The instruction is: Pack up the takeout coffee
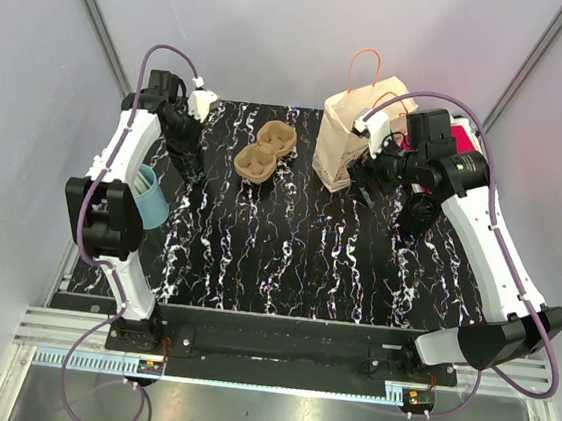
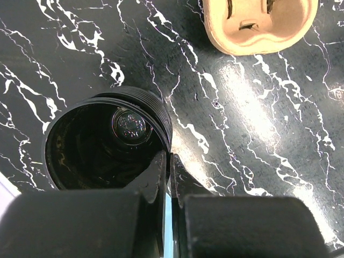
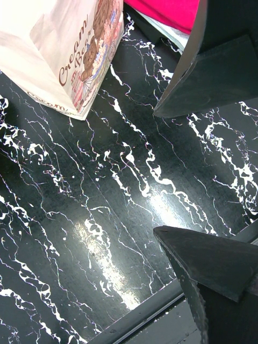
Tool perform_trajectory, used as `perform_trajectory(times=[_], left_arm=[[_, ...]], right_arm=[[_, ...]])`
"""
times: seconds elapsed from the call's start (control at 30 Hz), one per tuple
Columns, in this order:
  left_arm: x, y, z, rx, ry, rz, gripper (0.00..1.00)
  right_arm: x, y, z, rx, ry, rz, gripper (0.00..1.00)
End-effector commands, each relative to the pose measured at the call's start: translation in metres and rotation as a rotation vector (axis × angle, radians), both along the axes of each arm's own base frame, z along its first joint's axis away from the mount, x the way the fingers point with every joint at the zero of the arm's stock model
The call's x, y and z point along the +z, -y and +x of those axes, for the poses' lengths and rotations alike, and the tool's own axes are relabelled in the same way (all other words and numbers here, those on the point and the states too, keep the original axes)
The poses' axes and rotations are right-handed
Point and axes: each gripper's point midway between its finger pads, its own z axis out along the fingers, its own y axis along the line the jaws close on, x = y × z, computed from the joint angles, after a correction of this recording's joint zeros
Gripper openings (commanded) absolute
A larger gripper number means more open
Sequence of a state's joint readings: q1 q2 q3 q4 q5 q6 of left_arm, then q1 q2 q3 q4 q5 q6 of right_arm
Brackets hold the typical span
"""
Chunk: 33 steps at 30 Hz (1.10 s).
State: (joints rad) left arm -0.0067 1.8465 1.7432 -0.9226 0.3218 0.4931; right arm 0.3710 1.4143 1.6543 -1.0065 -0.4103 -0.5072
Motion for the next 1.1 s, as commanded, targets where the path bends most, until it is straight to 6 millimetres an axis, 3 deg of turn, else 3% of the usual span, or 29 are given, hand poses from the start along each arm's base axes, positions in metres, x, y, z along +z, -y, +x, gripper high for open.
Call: perform_trajectory(times=[0.0,0.1,0.3,0.47,0.53,0.6,0.67,0.73,1.07], left_arm=[[0.016,-0.003,0.005,-0.001,0.064,0.005,0.06],[0.013,-0.003,0.005,0.001,0.055,0.004,0.12],[0.012,-0.002,0.006,0.002,0.055,0.002,0.13],[0.013,-0.002,0.006,0.002,0.054,-0.001,0.00],[0.012,-0.002,0.006,0.001,0.055,0.000,0.00],[0.012,-0.002,0.006,-0.001,0.053,-0.002,0.05],[0.010,-0.002,0.006,0.000,0.049,0.001,0.19],[0.007,-0.002,0.005,0.000,0.041,0.001,0.24],[0.000,-0.003,0.006,0.000,0.024,0.006,0.25]], right_arm=[[0.019,-0.003,0.000,0.004,0.064,0.040,0.88],[0.019,-0.002,0.000,0.002,0.065,0.039,0.88],[0.017,-0.002,0.001,0.003,0.064,0.035,0.88],[0.018,-0.002,0.000,0.002,0.065,0.036,0.88],[0.018,-0.002,0.000,0.001,0.065,0.035,0.88],[0.018,-0.001,0.000,0.001,0.066,0.036,0.88],[0.018,-0.002,0.000,0.002,0.066,0.035,0.88],[0.018,-0.001,-0.001,0.001,0.066,0.034,0.88],[0.018,-0.001,-0.002,0.001,0.066,0.036,0.88]])
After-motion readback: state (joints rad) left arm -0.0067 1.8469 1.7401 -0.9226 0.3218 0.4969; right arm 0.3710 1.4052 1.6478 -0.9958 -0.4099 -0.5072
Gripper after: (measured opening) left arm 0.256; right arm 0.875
